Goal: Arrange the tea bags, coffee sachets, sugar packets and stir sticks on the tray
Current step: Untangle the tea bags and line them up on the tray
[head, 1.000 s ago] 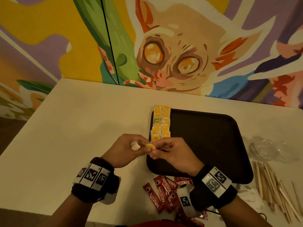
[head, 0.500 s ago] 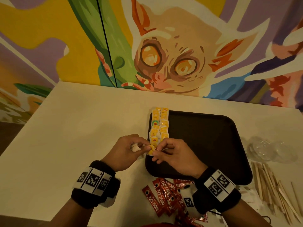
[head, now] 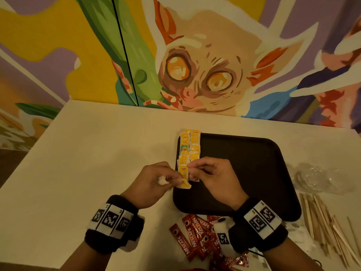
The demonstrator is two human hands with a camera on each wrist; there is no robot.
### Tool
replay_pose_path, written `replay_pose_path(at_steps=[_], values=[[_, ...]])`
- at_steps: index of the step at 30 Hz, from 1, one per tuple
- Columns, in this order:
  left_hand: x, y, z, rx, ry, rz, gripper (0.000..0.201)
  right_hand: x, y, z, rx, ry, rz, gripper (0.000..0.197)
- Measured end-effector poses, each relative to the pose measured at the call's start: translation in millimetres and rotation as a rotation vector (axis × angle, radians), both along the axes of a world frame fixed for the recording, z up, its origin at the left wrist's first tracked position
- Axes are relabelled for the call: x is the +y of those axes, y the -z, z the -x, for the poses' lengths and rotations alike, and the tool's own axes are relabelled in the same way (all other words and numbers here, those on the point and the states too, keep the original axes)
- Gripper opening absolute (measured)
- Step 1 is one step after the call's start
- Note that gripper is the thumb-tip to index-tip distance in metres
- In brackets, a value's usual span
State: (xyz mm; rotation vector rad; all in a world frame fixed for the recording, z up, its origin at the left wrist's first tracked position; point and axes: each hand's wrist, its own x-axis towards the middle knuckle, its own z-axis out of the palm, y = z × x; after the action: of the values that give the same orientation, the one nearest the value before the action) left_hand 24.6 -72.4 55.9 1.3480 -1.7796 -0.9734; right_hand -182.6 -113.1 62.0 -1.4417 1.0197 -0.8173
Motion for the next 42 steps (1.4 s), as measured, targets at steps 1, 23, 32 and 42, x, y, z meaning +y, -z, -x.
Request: replay_pose_path(at_steps=[1,23,32,42], values=[[0.7,-2.0,2.3,0.055,-0.019,-0.001,0.013,0.4,1.5,-1.3,-0.016,0.012,-0.007,0.013],[2.8,16.4,31.5,0.348,-0.499,-0.08,0.007,11.3,25.6,-11.0,0.14,0.07,-0.061,0.017],[4.8,23.2,24.9,0.355,-0.6,-0.274,0.009,-20.5,87.1,12.4,0.702,0.068,-0.264,0.013],[2.5,21.8,33.5,0.807,-0.575,-0.616,0.024,-33.3,119.6,1.5,0.799,0.126,-0.324,0.018]])
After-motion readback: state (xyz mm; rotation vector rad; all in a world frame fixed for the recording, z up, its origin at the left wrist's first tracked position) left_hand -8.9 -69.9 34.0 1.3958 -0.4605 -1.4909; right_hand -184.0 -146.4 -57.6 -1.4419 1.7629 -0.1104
